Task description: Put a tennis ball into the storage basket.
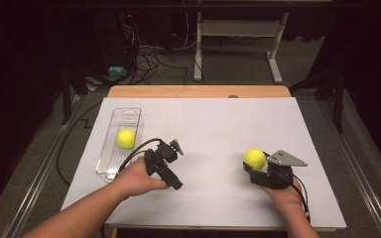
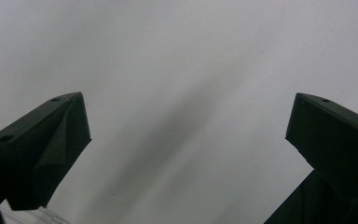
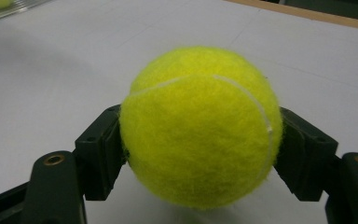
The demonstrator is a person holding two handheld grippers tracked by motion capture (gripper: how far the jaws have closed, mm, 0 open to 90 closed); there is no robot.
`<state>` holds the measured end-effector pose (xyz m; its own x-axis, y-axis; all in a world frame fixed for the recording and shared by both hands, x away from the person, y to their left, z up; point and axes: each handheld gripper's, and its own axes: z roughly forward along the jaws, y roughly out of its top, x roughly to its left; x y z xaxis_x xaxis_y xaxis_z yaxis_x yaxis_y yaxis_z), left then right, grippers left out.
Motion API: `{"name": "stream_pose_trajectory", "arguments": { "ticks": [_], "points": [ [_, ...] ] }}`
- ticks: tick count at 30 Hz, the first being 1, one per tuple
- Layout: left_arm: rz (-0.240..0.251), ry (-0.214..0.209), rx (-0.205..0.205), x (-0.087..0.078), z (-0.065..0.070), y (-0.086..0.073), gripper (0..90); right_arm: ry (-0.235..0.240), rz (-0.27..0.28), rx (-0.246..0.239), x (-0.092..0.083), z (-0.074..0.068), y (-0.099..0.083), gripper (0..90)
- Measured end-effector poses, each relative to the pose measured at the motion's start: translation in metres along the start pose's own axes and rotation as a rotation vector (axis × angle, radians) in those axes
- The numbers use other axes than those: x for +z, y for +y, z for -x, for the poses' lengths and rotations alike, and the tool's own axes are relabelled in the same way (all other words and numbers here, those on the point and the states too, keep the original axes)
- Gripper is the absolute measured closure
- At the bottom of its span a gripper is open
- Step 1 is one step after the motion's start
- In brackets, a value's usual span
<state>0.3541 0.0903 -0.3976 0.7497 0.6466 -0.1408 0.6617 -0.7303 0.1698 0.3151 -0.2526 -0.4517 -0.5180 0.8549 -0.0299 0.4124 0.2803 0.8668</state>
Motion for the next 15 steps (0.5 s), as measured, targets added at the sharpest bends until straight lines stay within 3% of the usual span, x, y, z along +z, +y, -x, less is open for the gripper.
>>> {"name": "stream_pose_trajectory", "arguments": {
  "ticks": [4,6,15],
  "points": [
    [-0.005,-0.003,-0.006,0.0,0.0,0.001,0.7,-0.002,0.024,0.01,-0.016,-0.003,-0.019,26.8],
    [-0.006,-0.007,-0.01,-0.001,0.0,0.001,0.7,-0.01,0.011,-0.027,-0.02,-0.004,-0.022,26.8],
    [-0.002,-0.01,-0.018,-0.006,0.002,0.004,0.2,0.009,0.039,-0.003,-0.021,-0.007,-0.02,26.8]
  ]
}}
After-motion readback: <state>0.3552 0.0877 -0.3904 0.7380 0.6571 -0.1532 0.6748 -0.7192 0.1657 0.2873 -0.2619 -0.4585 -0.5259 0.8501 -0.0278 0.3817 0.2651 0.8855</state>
